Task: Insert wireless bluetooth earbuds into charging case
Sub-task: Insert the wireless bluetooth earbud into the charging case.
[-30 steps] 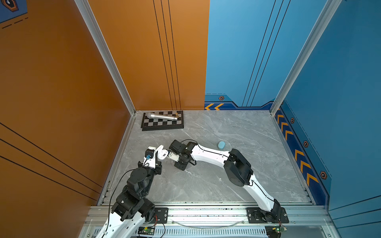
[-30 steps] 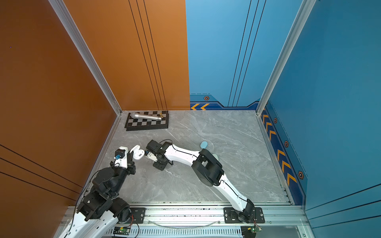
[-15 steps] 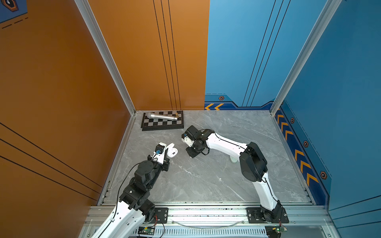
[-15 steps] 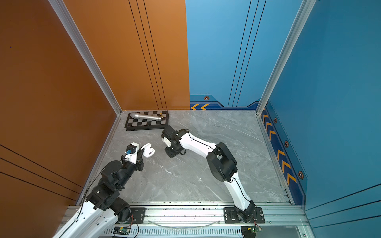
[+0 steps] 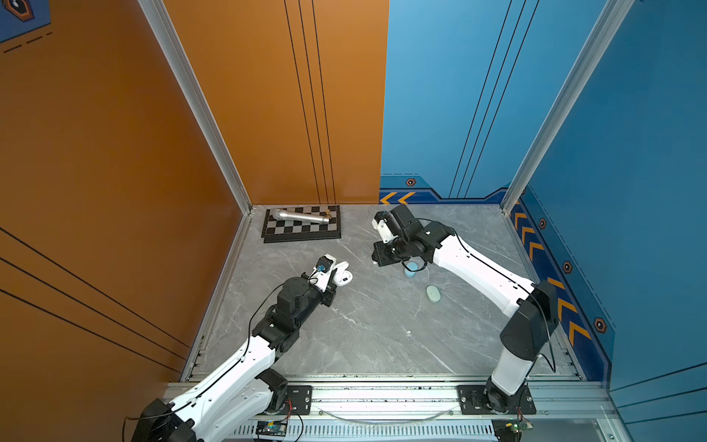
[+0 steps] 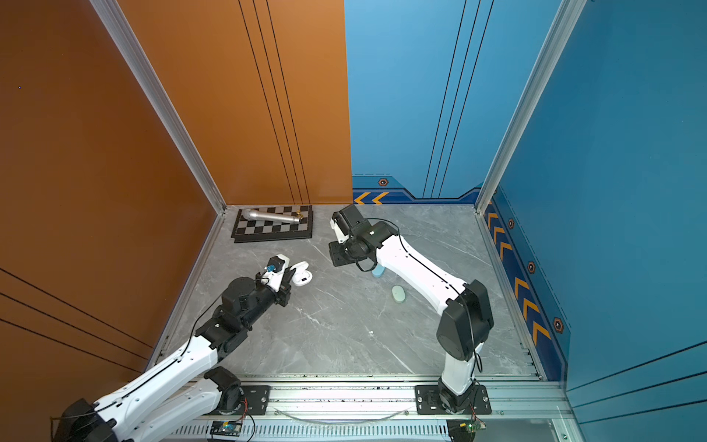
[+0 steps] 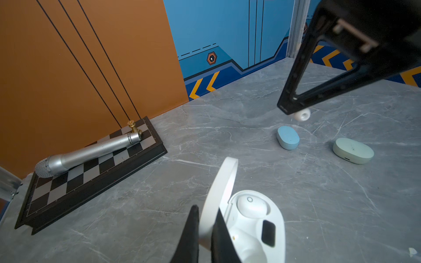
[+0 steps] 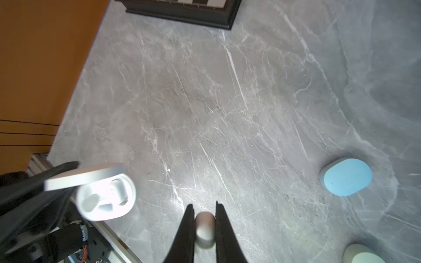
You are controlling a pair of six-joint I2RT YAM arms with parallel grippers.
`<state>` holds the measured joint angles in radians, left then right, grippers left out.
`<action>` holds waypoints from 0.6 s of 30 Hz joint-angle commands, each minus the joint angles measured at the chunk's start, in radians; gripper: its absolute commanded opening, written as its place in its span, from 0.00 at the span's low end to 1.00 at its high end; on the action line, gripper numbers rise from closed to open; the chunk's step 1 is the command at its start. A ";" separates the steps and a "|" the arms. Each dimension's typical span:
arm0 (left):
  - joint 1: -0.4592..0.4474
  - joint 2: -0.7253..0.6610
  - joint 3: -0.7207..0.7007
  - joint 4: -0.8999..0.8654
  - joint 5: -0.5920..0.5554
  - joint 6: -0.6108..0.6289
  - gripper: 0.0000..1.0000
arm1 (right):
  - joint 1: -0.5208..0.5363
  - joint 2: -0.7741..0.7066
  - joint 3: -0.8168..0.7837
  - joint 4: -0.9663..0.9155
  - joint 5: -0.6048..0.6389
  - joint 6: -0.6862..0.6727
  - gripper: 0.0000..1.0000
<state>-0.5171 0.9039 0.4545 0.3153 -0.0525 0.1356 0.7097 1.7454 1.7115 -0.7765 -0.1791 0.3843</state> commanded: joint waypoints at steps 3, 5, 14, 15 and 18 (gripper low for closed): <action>-0.038 0.110 0.082 0.168 0.017 -0.014 0.00 | 0.035 -0.061 0.005 -0.014 0.000 0.059 0.11; -0.049 0.138 0.099 0.179 0.009 -0.014 0.00 | 0.049 -0.068 0.012 -0.015 0.003 0.064 0.11; -0.090 0.171 0.149 0.180 -0.020 -0.012 0.00 | 0.116 -0.029 0.079 -0.015 0.063 0.050 0.14; -0.095 0.169 0.153 0.180 -0.025 -0.011 0.00 | 0.120 -0.025 0.079 -0.015 0.071 0.047 0.14; -0.104 0.165 0.155 0.180 -0.036 -0.009 0.00 | 0.126 -0.012 0.119 -0.013 0.090 0.042 0.14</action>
<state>-0.6098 1.0771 0.5842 0.4671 -0.0563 0.1310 0.8299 1.7145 1.7924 -0.7773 -0.1394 0.4271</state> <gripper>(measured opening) 0.110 0.152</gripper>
